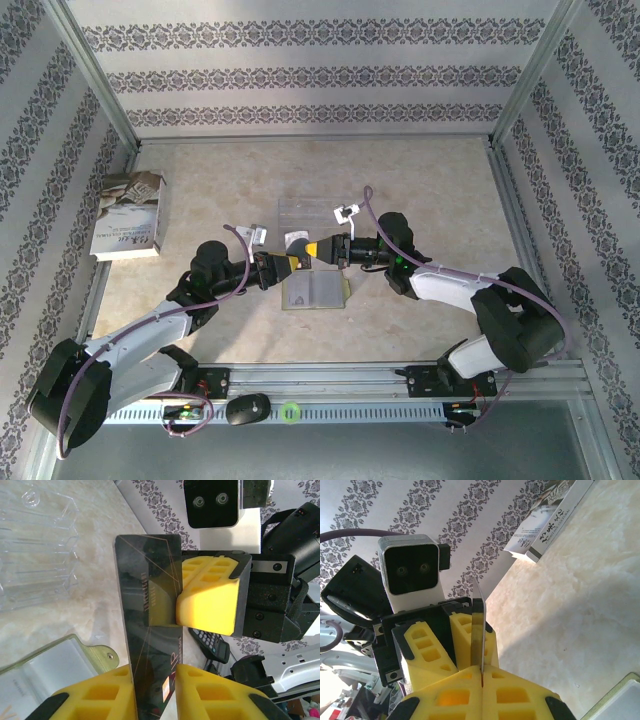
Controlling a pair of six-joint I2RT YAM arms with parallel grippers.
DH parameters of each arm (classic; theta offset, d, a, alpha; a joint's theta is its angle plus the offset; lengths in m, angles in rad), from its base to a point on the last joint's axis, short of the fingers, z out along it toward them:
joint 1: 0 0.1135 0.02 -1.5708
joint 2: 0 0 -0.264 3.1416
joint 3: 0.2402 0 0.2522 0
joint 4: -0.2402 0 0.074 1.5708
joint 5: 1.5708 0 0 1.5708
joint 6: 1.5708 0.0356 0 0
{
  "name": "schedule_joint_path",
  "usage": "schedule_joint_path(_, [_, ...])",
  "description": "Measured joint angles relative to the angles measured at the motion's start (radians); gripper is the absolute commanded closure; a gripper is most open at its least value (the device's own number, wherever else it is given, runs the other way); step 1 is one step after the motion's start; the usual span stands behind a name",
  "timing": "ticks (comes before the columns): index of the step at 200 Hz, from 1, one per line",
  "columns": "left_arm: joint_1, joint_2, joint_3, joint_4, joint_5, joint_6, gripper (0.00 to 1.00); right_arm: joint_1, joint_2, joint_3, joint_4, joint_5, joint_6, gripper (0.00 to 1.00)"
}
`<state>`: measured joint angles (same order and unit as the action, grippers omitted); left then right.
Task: Take the credit cards out of the card holder
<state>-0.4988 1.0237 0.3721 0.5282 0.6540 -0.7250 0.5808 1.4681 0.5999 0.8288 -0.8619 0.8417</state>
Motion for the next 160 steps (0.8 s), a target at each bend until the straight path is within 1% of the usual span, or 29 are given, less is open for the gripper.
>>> schedule_joint_path(21, [0.005,-0.001,-0.002,-0.002,0.001,-0.003,0.97,0.0,0.016,0.0,0.008,0.001,0.002,0.99])
schedule_joint_path(27, [0.005,-0.003,-0.002,-0.003,0.002,0.0,1.0,0.0,0.02,0.0,0.008,0.004,0.002,0.93])
schedule_joint_path(37, [0.005,-0.01,-0.002,-0.013,0.001,0.003,1.0,0.0,0.024,0.0,0.01,0.005,0.008,0.8])
schedule_joint_path(46, [0.005,-0.015,0.001,-0.02,0.005,0.008,1.0,0.0,0.025,0.0,0.009,0.005,0.011,0.76])
schedule_joint_path(75, [0.005,-0.048,0.046,-0.113,-0.002,0.049,1.0,-0.016,0.018,-0.006,0.0,0.008,0.017,0.75])
schedule_joint_path(95, [0.005,-0.062,0.118,-0.239,-0.03,0.103,1.0,-0.056,-0.022,-0.024,-0.043,0.023,0.013,0.75])
schedule_joint_path(112, [0.005,-0.049,0.224,-0.377,-0.068,0.167,1.0,-0.098,-0.061,-0.034,-0.097,0.051,-0.003,0.75])
schedule_joint_path(126, [0.005,-0.01,0.336,-0.489,-0.103,0.229,0.86,-0.126,-0.083,-0.04,-0.126,0.071,-0.008,0.76])
schedule_joint_path(132, [0.005,0.014,0.386,-0.529,-0.12,0.264,0.85,-0.136,-0.089,-0.043,-0.134,0.077,-0.01,0.77])
schedule_joint_path(139, [0.005,0.043,0.445,-0.575,-0.141,0.301,0.87,-0.146,-0.094,-0.047,-0.142,0.085,-0.011,0.77])
schedule_joint_path(143, [0.005,0.058,0.472,-0.594,-0.149,0.32,0.92,-0.152,-0.096,-0.05,-0.147,0.089,-0.011,0.78])
schedule_joint_path(148, [0.005,0.08,0.51,-0.626,-0.165,0.354,1.0,-0.158,-0.097,-0.053,-0.152,0.092,-0.011,0.78])
schedule_joint_path(160, [0.005,0.132,0.591,-0.697,-0.206,0.442,1.0,-0.167,-0.098,-0.061,-0.163,0.099,-0.01,0.79])
